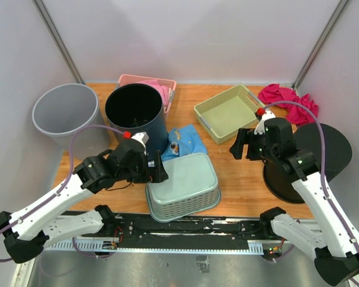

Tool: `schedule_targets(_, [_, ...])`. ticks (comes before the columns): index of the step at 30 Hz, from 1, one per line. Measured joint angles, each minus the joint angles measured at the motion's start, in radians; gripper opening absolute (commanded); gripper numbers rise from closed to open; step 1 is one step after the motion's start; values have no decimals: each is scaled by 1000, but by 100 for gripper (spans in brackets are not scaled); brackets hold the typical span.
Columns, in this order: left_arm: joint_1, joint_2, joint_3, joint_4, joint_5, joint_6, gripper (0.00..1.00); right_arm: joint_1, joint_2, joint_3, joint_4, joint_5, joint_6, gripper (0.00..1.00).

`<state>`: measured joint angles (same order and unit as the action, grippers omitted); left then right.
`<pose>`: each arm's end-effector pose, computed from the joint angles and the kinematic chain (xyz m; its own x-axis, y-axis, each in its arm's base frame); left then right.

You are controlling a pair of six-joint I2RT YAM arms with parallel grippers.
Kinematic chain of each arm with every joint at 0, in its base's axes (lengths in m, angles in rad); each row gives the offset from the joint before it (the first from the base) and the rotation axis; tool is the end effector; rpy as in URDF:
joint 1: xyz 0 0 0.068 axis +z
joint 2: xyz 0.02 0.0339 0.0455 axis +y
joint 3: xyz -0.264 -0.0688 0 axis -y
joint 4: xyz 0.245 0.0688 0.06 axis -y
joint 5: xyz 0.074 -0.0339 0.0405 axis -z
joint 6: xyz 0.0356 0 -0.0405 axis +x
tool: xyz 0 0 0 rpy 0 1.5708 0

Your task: Turn the large container upside down

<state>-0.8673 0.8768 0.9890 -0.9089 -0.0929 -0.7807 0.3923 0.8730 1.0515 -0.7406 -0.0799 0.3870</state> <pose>0.1089 -0.1232 0.3252 -0.8335 -0.1007 -0.5433 0.1841 0.8765 -0.4449 0.1592 0.0689 0.3600 -0.6234 0.1492 -0.7675 -0.2248 0.9060 0.3587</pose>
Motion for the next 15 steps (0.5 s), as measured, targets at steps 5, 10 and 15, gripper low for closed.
schedule_targets(5, [-63,73,-15,-8,-41,-51,99,0,34,2,-11,5,-25,81])
schedule_targets(10, [-77,142,-27,58,-39,-68,99,0,34,2,-25,18,-35,81])
schedule_targets(15, [-89,184,-77,233,42,-79,99,0,34,29,-64,62,-59,80])
